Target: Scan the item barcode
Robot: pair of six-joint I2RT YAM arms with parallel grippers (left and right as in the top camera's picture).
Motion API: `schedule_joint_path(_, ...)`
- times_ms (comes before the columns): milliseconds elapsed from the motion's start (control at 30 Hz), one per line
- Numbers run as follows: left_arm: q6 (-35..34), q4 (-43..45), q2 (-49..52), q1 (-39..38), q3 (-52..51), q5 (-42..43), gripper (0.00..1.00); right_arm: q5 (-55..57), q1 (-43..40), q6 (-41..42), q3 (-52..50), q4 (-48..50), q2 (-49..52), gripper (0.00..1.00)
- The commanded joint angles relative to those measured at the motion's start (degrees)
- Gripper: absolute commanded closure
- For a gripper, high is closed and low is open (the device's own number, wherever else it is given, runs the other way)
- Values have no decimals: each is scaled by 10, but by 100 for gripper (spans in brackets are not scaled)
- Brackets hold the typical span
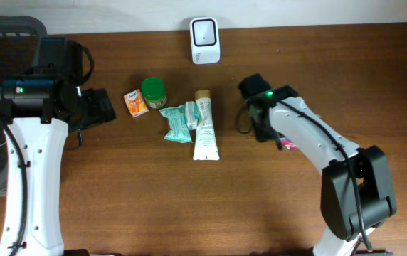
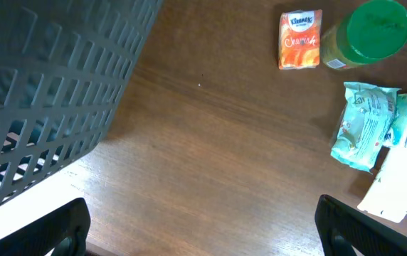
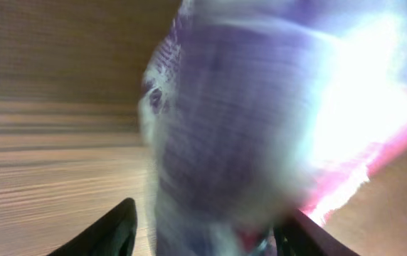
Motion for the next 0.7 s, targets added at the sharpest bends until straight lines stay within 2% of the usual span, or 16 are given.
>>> schedule_joint_path(0,-6,1,-4,3,2,-1,1,-227,34,3,140,-19,6,29)
schedule_joint_path(67,-6,1,-4,3,2,-1,1,-271,28,-8,239,-59,6,13)
schedule_joint_path(100,-6,1,-4,3,2,-1,1,-270,10,-53,294,-94,6,1)
schedule_joint_path(133,-6,1,-4,3,2,-1,1,-250,-29,-69,328,-130,6,1)
schedule_joint_path(200,-6,1,-4,3,2,-1,1,-249,-118,-97,327,-168,9,1)
schedule_joint_path(233,-6,1,-4,3,2,-1,1,-293,-169,-141,316,-184,14,2)
schedule_joint_path(300,-6,1,-4,3,2,-1,1,-442,-275,-238,266,-186,33,18)
schedule_joint_path(333,-6,1,-4,3,2,-1,1,-530,-320,-296,219,-176,45,18)
schedule_joint_path(400,-6,1,-4,3,2,-1,1,-628,-360,-335,144,-134,70,18)
schedule_joint_path(500,-6,1,-4,3,2,-1,1,-738,-362,-334,14,5,95,18)
schedule_joint_path(633,-6,1,-4,3,2,-1,1,-740,-318,-323,-73,116,111,20)
schedule_joint_path(667,-6,1,-4,3,2,-1,1,-740,-309,-315,-80,129,111,28)
